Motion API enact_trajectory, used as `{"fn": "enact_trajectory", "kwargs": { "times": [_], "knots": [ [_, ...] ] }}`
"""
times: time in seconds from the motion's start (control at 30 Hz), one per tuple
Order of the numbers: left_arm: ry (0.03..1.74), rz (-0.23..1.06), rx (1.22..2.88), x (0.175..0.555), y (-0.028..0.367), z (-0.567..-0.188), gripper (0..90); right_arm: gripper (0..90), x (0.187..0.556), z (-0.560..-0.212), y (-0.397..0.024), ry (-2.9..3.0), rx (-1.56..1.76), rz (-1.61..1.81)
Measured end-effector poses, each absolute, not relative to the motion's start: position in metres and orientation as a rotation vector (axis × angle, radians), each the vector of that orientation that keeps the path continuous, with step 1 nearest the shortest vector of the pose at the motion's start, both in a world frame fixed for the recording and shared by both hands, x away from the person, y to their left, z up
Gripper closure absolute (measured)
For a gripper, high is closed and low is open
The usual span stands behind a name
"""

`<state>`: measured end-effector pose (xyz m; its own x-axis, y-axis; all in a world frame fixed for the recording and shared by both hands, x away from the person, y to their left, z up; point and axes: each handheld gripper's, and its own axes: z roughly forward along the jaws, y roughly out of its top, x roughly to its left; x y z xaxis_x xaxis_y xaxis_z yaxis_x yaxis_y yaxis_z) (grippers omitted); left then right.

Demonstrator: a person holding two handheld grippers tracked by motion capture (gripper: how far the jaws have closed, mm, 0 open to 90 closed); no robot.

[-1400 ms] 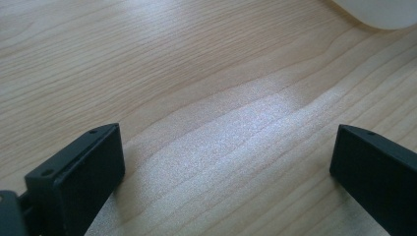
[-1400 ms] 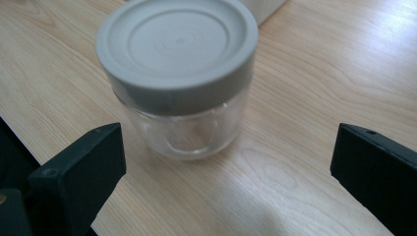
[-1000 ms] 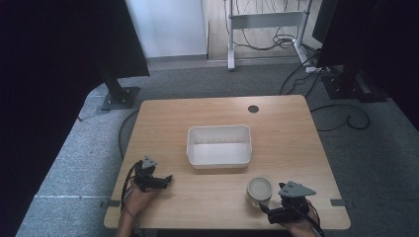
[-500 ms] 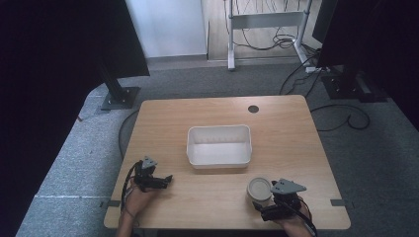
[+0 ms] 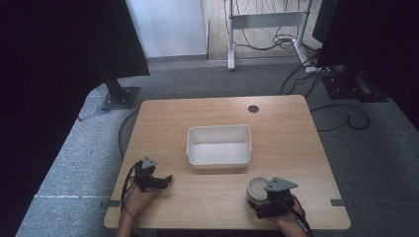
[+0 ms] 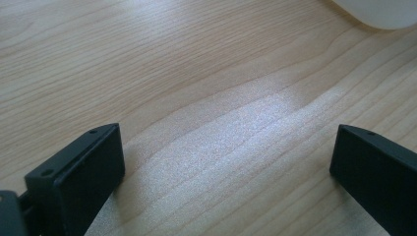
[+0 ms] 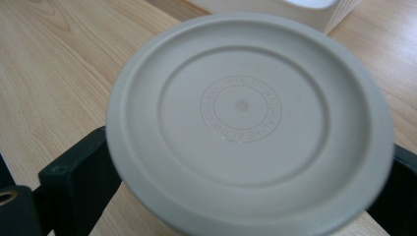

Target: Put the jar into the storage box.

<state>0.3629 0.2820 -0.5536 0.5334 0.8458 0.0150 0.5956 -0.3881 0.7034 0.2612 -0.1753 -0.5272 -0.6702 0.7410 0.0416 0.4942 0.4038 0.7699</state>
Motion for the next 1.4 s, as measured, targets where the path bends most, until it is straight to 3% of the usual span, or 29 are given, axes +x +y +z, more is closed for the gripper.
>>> {"fn": "enact_trajectory", "kwargs": {
  "times": [0.3,1.4],
  "knots": [
    [1.162,0.497,2.122,0.363,0.282,-0.554,0.0,9.1,0.262,-0.531,-0.171,2.338,1.095,1.1],
    [1.16,0.495,2.123,0.363,0.282,-0.554,0.0,9.6,0.263,-0.519,-0.162,2.265,1.158,1.07]
  ]
}}
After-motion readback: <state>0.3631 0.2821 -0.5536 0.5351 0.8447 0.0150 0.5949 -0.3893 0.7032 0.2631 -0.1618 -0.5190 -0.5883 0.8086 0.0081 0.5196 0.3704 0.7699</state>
